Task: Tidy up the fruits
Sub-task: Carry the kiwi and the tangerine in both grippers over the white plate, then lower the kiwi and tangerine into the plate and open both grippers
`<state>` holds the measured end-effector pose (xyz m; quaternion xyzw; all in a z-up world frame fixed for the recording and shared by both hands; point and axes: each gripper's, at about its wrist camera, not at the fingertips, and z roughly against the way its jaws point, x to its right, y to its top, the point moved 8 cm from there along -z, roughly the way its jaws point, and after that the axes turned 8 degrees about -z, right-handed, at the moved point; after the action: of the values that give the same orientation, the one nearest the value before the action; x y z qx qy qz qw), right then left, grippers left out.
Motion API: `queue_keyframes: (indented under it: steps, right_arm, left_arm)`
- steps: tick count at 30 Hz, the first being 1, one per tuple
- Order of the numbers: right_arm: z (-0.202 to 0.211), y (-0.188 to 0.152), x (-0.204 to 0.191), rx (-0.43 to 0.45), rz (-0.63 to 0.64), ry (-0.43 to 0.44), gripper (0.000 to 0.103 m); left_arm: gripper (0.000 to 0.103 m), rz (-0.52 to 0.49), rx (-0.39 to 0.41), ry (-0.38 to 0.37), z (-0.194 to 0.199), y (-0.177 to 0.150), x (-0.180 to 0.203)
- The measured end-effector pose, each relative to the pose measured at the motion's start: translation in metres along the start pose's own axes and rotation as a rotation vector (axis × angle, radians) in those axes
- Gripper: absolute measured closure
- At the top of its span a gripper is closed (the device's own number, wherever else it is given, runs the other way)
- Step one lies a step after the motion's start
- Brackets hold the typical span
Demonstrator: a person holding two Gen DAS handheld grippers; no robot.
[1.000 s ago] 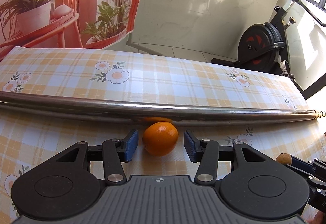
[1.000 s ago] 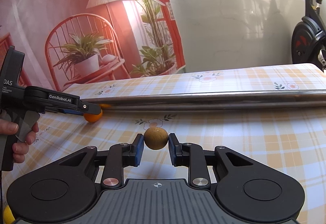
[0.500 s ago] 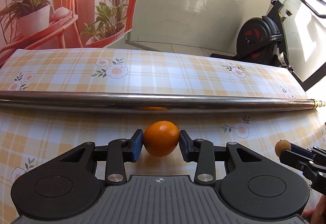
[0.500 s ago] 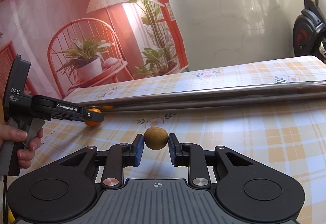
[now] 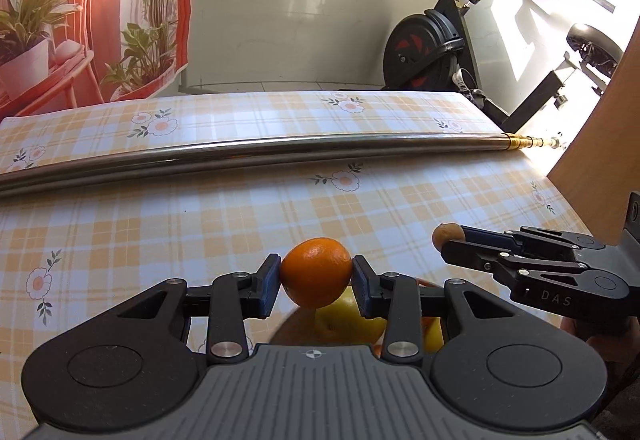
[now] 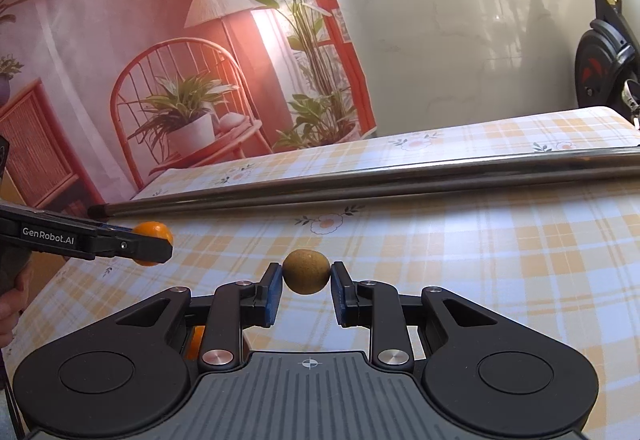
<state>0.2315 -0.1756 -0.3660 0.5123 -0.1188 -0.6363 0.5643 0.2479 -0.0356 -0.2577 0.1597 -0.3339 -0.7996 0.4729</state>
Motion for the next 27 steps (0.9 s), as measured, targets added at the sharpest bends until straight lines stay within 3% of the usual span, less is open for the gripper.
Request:
queue_keyframes:
  steps: [12,20,27]
  right_arm:
    - [0.054,-0.024,-0.057,-0.039,0.073,0.044,0.079]
    - [0.059,-0.043,-0.085,-0.093,0.115,0.045,0.079]
    - [0.058,-0.052,-0.092,-0.113,0.126,0.030,0.079]
  left_arm:
    - [0.063,-0.006,0.023,0.013,0.044,-0.041,0.013]
    - [0.063,0.030,-0.014,0.063,0.046,-0.065,-0.005]
    - [0.063,0.049,-0.005,0.061,0.042,-0.064,-0.009]
